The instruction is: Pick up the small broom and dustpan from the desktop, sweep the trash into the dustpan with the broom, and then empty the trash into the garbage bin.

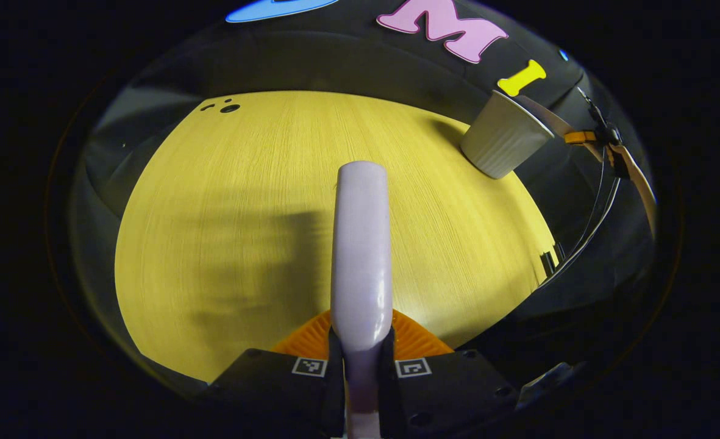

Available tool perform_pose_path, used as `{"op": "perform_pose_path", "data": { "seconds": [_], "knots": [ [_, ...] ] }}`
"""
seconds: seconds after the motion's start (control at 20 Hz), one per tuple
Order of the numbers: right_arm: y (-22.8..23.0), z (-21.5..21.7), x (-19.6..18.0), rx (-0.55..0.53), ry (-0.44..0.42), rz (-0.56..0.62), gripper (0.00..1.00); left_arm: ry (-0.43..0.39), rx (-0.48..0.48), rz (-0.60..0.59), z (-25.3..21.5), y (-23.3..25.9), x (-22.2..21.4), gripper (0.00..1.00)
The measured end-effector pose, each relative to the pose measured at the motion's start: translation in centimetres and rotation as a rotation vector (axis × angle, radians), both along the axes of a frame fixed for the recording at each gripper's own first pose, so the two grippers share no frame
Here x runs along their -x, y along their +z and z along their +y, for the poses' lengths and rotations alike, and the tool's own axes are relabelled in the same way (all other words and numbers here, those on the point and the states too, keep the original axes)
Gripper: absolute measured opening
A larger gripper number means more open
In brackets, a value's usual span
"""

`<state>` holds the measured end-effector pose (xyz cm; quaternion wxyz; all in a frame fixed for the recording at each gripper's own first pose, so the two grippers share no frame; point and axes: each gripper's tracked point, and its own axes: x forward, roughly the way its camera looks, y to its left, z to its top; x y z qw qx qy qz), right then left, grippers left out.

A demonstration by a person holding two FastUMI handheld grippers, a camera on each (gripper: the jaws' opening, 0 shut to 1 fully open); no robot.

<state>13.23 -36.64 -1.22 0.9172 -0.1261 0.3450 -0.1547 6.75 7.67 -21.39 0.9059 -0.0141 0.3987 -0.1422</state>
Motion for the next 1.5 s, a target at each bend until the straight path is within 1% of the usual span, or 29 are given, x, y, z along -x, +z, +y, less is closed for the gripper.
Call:
{"op": "perform_pose_path", "data": {
  "seconds": [0.1, 0.25, 0.3, 0.5, 0.6, 0.65, 0.7, 0.75, 0.8, 0.85, 0.9, 0.95, 1.0, 1.05, 1.1, 1.25, 1.35, 1.5],
  "knots": [
    [0.0, -1.0, -0.6, 0.094, -0.001, 0.008, 0.37, 0.010, -0.003, 0.007, 0.4, -0.1, -0.2, 0.25],
    [-0.3, -1.6, -1.4, 0.193, 0.017, 0.016, 0.37, 0.023, -0.004, 0.013, 0.7, -0.1, 0.0, 0.26],
    [-0.2, -1.8, -1.2, 0.240, 0.021, 0.016, 0.37, 0.028, -0.003, 0.013, 0.8, -0.1, 0.0, 0.26],
    [1.0, -2.0, -1.2, 0.504, 0.062, 0.020, 0.37, 0.084, 0.010, 0.019, 1.6, -0.3, 0.0, 0.25],
    [1.8, -1.9, -1.5, 0.634, 0.106, 0.016, 0.37, 0.112, 0.038, 0.025, 1.8, -0.3, 0.0, 0.25],
    [2.1, -2.0, -1.7, 0.707, 0.132, 0.008, 0.37, 0.125, 0.044, 0.027, 1.9, -0.4, -0.1, 0.26],
    [2.3, -2.0, -1.9, 0.782, 0.152, 0.007, 0.37, 0.134, 0.043, 0.031, 2.2, -0.5, -0.2, 0.24],
    [2.7, -2.0, -2.1, 0.863, 0.172, 0.011, 0.37, 0.148, 0.040, 0.030, 2.5, -0.4, -0.2, 0.25],
    [3.2, -2.1, -2.0, 0.926, 0.186, 0.017, 0.33, 0.163, 0.043, 0.026, 2.7, -0.2, -0.4, 0.25],
    [3.7, -2.2, -1.8, 0.971, 0.195, 0.017, 0.32, 0.180, 0.055, 0.026, 2.8, 0.0, -0.4, 0.25],
    [4.0, -2.6, -1.3, 1.010, 0.205, 0.021, 0.41, 0.197, 0.074, 0.026, 2.9, 0.3, -0.5, 0.27],
    [4.4, -2.8, -1.0, 1.045, 0.216, 0.025, 0.37, 0.208, 0.087, 0.027, 3.0, 0.3, -0.5, 0.25],
    [4.7, -3.2, -0.6, 1.079, 0.229, 0.030, 0.37, 0.217, 0.091, 0.031, 3.1, 0.3, -0.5, 0.27],
    [5.0, -3.5, -0.2, 1.117, 0.245, 0.037, 0.33, 0.224, 0.089, 0.035, 3.2, 0.2, -0.5, 0.25],
    [4.9, -3.8, -0.4, 1.154, 0.263, 0.045, 0.37, 0.227, 0.088, 0.038, 3.1, 0.2, -0.4, 0.26],
    [4.8, -3.3, -0.7, 1.239, 0.307, 0.066, 0.36, 0.222, 0.083, 0.037, 2.3, 0.0, -0.3, 0.26],
    [4.7, -3.2, -0.6, 1.233, 0.311, 0.066, 0.36, 0.217, 0.082, 0.037, 1.8, -0.2, -0.3, 0.26],
    [4.7, -3.4, -0.6, 1.172, 0.299, 0.064, 0.36, 0.213, 0.076, 0.035, 1.1, -0.5, -0.4, 0.25]
  ]
}}
